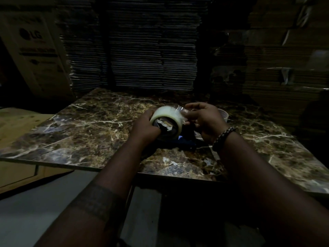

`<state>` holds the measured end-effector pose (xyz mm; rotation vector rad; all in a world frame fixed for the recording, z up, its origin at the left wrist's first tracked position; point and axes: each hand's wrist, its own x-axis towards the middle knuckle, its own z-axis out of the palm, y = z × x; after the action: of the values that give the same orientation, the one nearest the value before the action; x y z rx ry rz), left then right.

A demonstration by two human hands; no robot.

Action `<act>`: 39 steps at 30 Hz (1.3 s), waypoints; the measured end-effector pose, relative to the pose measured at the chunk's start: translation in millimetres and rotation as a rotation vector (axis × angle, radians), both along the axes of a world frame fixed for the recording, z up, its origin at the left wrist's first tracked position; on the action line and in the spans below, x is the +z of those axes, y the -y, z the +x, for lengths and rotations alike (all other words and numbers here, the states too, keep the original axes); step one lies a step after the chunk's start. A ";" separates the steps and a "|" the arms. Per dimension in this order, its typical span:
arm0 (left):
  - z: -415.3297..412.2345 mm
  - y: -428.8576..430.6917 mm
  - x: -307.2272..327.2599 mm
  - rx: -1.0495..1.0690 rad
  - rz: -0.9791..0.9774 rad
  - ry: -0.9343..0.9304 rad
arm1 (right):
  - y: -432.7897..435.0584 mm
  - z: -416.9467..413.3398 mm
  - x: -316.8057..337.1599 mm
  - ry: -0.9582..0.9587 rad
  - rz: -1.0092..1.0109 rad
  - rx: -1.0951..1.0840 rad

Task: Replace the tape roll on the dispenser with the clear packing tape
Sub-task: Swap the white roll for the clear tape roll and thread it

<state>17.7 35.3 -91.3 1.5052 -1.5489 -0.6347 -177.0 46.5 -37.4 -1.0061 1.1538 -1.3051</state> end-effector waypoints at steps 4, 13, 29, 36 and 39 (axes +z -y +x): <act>-0.4 -1.1 2.1 -0.010 -0.006 0.031 | -2.4 -17.2 -2.0 -0.013 0.064 -0.022; -2.3 -3.3 3.0 -0.018 -0.006 0.029 | -6.4 -52.7 4.1 -0.098 0.133 -0.024; -2.6 -5.1 8.6 0.011 0.046 0.136 | -13.6 -56.0 -31.8 -0.433 0.167 -0.090; 0.5 -8.4 9.5 0.011 0.090 0.166 | -4.7 -50.0 -41.2 -0.587 0.134 -0.154; 2.9 -10.4 7.8 0.020 0.113 0.153 | -5.0 -45.9 -41.5 -0.641 0.115 -0.161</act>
<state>20.6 45.6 -83.4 1.6855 -1.6341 -0.6166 -222.9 51.5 -78.9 -1.3121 1.8014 -1.0425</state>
